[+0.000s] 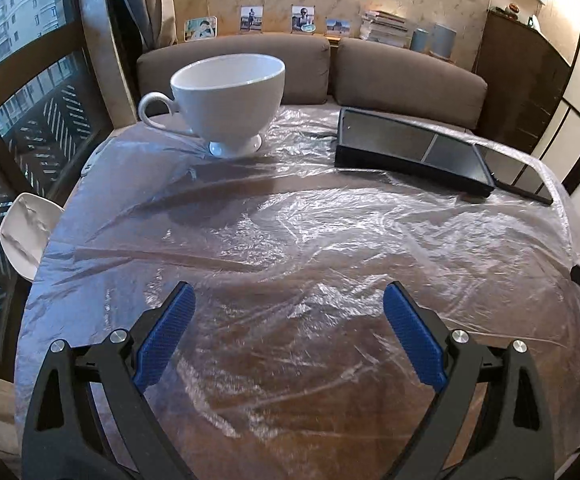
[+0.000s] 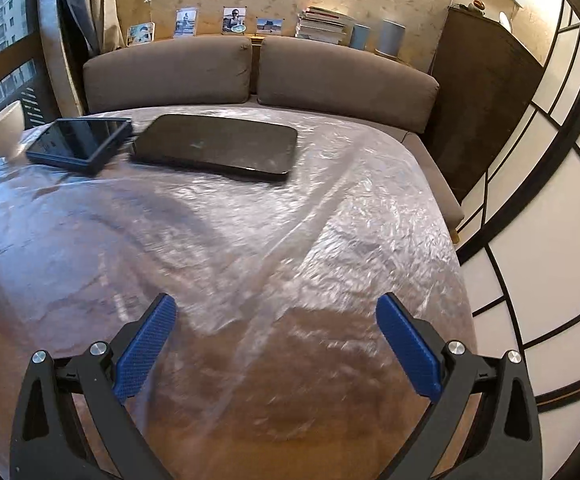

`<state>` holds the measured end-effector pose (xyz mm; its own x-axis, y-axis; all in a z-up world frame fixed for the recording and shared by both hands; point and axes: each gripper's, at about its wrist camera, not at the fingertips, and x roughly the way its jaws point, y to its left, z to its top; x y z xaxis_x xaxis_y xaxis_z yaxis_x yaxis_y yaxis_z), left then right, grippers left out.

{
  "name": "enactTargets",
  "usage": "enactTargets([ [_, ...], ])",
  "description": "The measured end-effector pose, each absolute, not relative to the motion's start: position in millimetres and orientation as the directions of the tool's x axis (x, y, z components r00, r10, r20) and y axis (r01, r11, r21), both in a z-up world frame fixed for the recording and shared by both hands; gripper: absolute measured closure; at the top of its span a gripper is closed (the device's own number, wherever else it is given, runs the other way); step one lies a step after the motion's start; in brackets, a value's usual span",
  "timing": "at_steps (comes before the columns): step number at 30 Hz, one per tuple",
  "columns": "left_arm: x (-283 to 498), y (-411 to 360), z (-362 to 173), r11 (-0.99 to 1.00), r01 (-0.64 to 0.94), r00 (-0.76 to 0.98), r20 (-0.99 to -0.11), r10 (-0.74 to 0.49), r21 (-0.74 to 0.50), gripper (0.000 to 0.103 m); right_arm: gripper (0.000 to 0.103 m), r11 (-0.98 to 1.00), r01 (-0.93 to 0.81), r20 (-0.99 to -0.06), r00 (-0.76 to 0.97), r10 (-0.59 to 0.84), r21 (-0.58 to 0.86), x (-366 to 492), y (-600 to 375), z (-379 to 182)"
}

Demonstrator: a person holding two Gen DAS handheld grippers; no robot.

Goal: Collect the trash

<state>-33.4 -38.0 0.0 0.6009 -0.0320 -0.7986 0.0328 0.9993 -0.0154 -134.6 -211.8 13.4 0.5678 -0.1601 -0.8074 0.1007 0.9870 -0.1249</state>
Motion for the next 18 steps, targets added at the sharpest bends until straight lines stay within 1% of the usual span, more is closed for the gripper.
enactTargets([
  [5, -26, -40, -7, 0.999, 0.045, 0.583, -0.812, -0.025, 0.002, 0.006, 0.004, 0.993, 0.113, -0.818, 0.569, -0.088, -0.028, -133, -221, 7],
  [7, -24, -41, -8, 0.999, 0.051, 0.581, -0.813, -0.027, 0.003, 0.005, 0.004, 0.993, 0.117, -0.817, 0.568, -0.095, -0.033, -134, -221, 9],
  [9, -24, -41, -9, 0.999, 0.05, 0.575, -0.818, -0.028, 0.002, 0.001, 0.004, 0.992, 0.119, -0.818, 0.568, -0.096, -0.034, -137, -219, 9],
  [18, -21, -39, -12, 0.999, 0.051, 0.575, -0.818, -0.028, 0.002, 0.001, 0.004, 0.992, 0.122, -0.817, 0.568, -0.097, -0.033, -137, -218, 9],
])
